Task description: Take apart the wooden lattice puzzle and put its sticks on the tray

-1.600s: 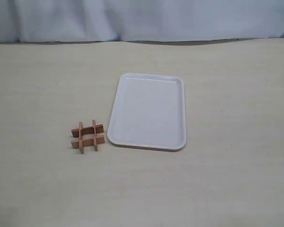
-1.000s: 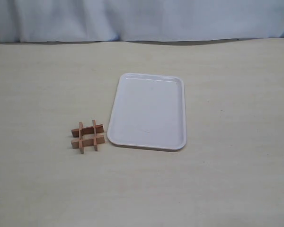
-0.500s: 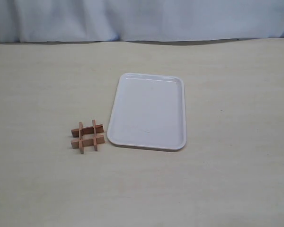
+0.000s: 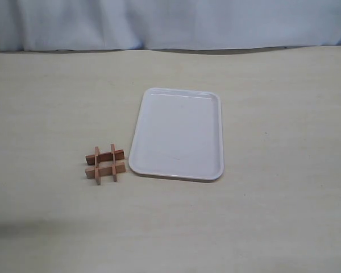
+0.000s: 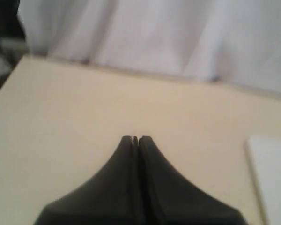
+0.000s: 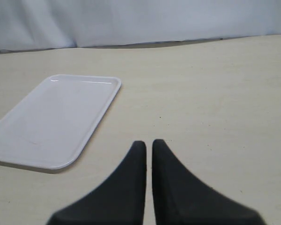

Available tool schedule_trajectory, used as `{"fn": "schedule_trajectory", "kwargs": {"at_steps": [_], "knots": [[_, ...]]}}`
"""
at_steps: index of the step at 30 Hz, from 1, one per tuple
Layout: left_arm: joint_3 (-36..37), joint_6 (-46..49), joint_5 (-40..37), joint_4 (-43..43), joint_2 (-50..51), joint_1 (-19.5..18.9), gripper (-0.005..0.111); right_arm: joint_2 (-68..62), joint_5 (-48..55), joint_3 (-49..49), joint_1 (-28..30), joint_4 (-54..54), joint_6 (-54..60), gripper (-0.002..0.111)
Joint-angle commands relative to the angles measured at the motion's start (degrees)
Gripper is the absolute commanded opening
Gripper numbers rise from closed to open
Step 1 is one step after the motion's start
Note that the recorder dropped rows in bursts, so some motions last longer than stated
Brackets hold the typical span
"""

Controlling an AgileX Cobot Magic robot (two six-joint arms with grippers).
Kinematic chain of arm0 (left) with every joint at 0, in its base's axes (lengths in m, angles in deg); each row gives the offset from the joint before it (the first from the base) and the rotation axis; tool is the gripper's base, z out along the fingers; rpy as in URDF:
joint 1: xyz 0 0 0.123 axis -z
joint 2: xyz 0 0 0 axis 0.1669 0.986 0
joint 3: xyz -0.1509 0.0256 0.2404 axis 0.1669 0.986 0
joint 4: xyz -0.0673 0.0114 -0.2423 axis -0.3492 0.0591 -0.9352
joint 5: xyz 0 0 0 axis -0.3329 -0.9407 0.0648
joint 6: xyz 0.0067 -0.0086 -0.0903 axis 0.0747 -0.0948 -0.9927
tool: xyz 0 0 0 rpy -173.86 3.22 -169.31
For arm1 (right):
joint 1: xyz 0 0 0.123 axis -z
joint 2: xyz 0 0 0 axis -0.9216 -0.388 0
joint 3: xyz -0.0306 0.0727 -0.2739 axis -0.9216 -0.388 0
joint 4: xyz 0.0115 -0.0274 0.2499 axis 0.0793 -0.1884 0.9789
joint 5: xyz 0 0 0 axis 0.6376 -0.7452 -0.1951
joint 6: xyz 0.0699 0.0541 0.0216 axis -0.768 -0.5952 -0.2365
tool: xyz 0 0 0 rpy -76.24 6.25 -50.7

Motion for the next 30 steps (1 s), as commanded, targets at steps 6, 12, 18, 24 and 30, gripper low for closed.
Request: {"fn": "schedule_trajectory", "kwargs": {"at_steps": [6,12,18,24,30], "knots": [[-6.8,29.1,-24.3,-23.9,27.3,0.0,0.000,0.2,-0.2,-0.1,0.3,0.0,0.0,0.005],[-6.8,30.8,-22.0,-26.9,30.7,9.6,0.000,0.2,-0.2,-0.1,0.3,0.0,0.0,0.005],[-8.2,17.1,-17.4,-16.1,32.2,25.1,0.000,0.2,-0.2,-0.1,0.3,0.0,0.0,0.005],[-15.8,0.6,-29.2,1.9,40.5,36.8,0.000,0.2,-0.2,-0.1,0.3,0.0,0.0,0.005],[-19.2,-0.3,-31.2,1.8,45.0,40.9,0.000,0.2,-0.2,-0.1,0.3,0.0,0.0,0.005]]}}
